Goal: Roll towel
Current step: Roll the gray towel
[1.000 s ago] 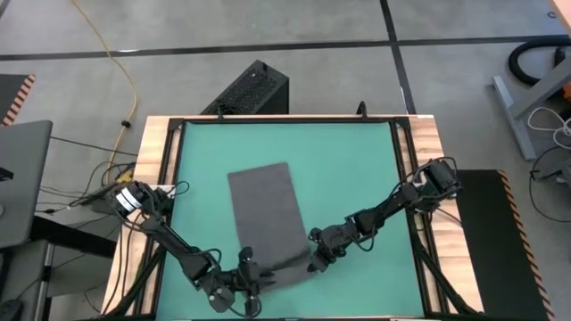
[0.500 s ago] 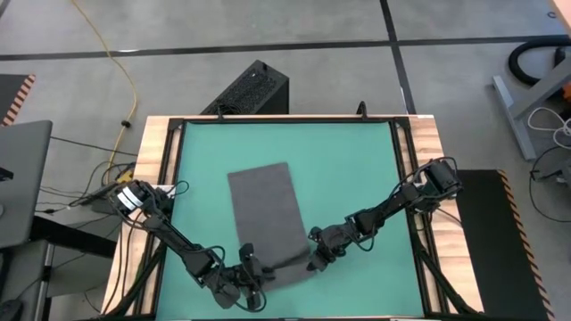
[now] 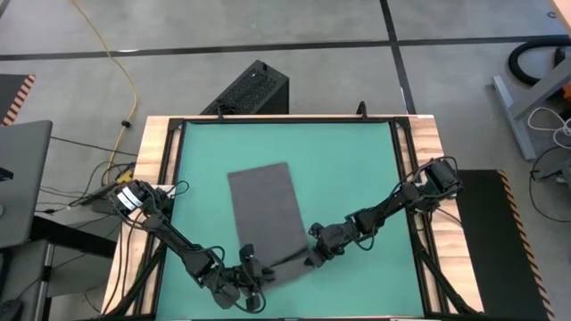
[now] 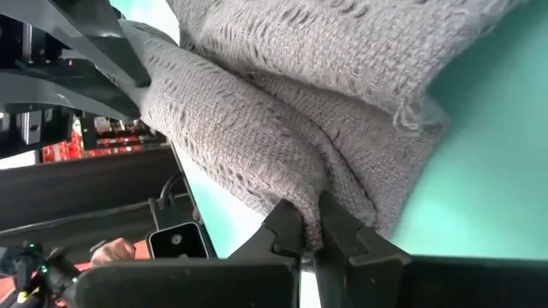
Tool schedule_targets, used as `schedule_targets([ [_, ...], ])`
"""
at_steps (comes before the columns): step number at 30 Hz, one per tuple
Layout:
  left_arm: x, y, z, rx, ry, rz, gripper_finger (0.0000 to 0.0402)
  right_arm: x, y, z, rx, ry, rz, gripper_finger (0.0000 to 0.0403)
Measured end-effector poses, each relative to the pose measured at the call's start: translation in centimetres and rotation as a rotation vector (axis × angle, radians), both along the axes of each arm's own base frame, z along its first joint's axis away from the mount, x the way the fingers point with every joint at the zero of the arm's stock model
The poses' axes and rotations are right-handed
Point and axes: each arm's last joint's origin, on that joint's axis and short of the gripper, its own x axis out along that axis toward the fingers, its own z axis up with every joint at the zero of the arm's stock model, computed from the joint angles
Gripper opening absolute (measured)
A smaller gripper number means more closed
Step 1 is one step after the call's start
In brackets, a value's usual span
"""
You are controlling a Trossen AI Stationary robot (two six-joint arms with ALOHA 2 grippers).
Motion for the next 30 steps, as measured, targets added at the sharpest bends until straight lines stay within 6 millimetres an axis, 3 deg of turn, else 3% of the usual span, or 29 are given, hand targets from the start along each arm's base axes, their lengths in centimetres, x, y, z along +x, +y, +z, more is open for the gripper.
schedule_targets([
  [4,0.0,0.0,0.0,-0.035,0.004,0.005,0.0078,0.0,0.0,0.0,-0.013,-0.005,-0.011,0.0032],
  [12,0.0,0.0,0.0,-0.054,0.009,0.004,0.0007,-0.2,0.4,0.0,-0.053,-0.024,-0.020,0.0033],
  [24,0.4,0.5,-0.4,-0.104,0.070,-0.030,0.0000,-0.1,0.3,0.0,-0.100,-0.041,-0.083,0.0093],
  [30,0.4,1.6,-1.2,-0.088,0.157,0.028,0.0000,-0.5,1.3,0.1,-0.023,-0.031,0.030,0.0135],
])
